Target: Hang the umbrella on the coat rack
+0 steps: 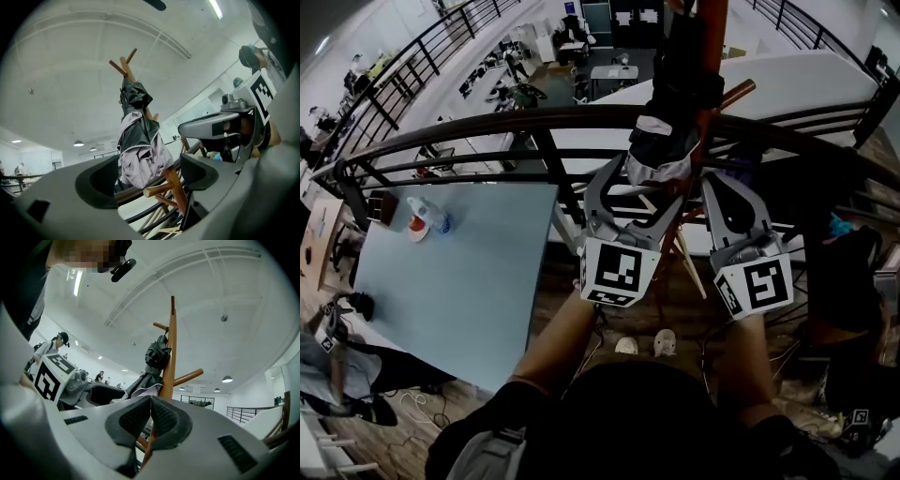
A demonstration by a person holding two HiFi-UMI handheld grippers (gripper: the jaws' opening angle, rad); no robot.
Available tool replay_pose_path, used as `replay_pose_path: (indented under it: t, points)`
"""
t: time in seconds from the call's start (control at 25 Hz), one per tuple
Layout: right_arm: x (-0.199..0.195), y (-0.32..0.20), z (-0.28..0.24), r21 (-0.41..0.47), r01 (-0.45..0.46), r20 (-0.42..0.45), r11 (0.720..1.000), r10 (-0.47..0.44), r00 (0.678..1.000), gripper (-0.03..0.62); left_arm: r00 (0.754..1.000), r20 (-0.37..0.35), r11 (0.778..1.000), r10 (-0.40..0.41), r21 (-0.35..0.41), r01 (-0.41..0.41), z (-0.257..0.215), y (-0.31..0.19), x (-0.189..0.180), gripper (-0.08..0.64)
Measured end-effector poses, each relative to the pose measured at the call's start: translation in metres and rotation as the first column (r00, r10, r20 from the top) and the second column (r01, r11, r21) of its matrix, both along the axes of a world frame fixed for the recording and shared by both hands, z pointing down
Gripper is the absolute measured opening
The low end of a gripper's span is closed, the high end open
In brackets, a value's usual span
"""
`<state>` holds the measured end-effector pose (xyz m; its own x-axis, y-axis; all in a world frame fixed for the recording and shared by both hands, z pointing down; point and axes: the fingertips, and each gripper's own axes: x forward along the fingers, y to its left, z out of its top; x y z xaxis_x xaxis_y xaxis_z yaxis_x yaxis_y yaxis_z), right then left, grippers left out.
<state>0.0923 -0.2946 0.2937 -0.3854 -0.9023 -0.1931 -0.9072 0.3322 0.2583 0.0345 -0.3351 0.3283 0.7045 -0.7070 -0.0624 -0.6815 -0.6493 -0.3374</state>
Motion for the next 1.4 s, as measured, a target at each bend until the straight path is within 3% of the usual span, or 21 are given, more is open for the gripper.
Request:
replay_pose_path:
  t: [0.6,0.76,1.08,1.28,1.4]
  points:
    - [-0.003,0.04,0.028,-0.039,-0.066,-0.038,0.997,0.065,0.997,0.031,0.998,0.017,0.998,0.066,0.013,-0.066,0.006,0.029,0.001,0.401]
    - [0.004,0.065,0.033,-0.043,-0.066,-0.032,0.997,0.065,0.997,0.031,0.999,0.021,0.999,0.05,0.013,-0.05,0.01,0.052,0.002,0.304]
    - [0.013,0.14,0.036,-0.042,-0.032,-0.008,0.999,0.032,0.999,0.031,0.999,0.014,0.999,0.036,-0.002,-0.036,0.012,0.128,0.015,0.22]
    - [0.019,0.189,0.032,-0.032,-0.013,0.006,0.999,0.013,1.0,0.031,1.0,-0.006,0.999,-0.028,0.02,0.029,0.004,0.175,0.014,0.05]
    - [0.02,0.216,0.03,-0.025,-0.003,0.012,1.0,0.003,1.0,0.031,0.998,-0.002,0.998,-0.056,0.031,0.056,0.002,0.201,0.011,0.025]
